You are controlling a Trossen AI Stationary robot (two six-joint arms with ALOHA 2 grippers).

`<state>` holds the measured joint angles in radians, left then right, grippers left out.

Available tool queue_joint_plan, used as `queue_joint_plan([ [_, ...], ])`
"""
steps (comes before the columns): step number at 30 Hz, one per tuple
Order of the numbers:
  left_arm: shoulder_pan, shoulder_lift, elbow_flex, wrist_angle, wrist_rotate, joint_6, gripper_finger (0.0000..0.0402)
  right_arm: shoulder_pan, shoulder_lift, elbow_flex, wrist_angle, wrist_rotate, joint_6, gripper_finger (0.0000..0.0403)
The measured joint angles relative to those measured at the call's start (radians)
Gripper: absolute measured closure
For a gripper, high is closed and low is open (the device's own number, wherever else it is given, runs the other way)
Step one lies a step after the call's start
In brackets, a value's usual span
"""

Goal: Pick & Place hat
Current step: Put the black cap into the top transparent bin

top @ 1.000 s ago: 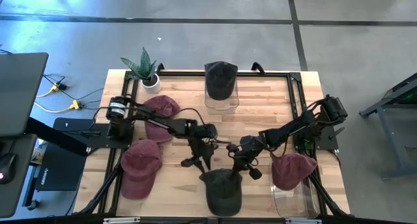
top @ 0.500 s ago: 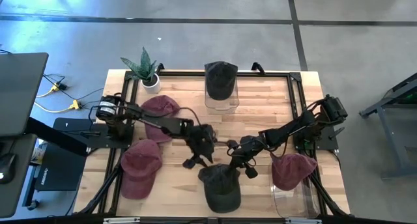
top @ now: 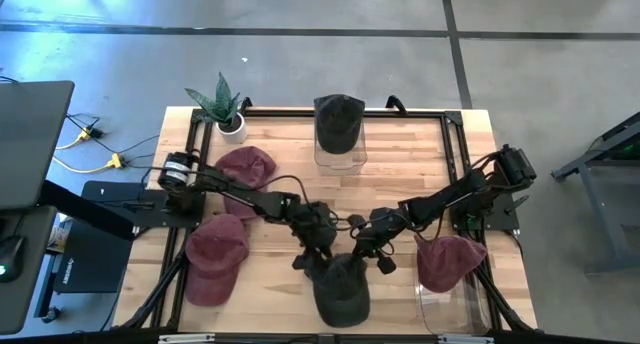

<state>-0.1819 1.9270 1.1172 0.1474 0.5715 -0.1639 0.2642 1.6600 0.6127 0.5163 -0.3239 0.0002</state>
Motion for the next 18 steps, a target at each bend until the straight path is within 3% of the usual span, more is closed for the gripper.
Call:
queue_joint_plan([
  [4, -0.002, 0.052, -0.001, 0.147, 0.181, -0.019, 0.0263, 0.001, -0.026, 0.001, -0.034, -0.001, 0.005, 0.0385],
  [7, 0.001, 0.048, 0.003, 0.216, 0.25, -0.044, 0.0267, 0.001, -0.049, 0.001, -0.096, 0.007, 0.036, 0.0386],
  [14, 0.02, 0.005, 0.004, 0.261, 0.257, -0.054, 0.0342, 0.023, -0.065, 0.001, -0.166, 0.029, 0.057, 0.0397],
  [18, 0.057, -0.032, 0.0, 0.172, 0.233, -0.055, 0.0392, 0.036, -0.065, 0.001, -0.167, 0.03, 0.08, 0.0387],
])
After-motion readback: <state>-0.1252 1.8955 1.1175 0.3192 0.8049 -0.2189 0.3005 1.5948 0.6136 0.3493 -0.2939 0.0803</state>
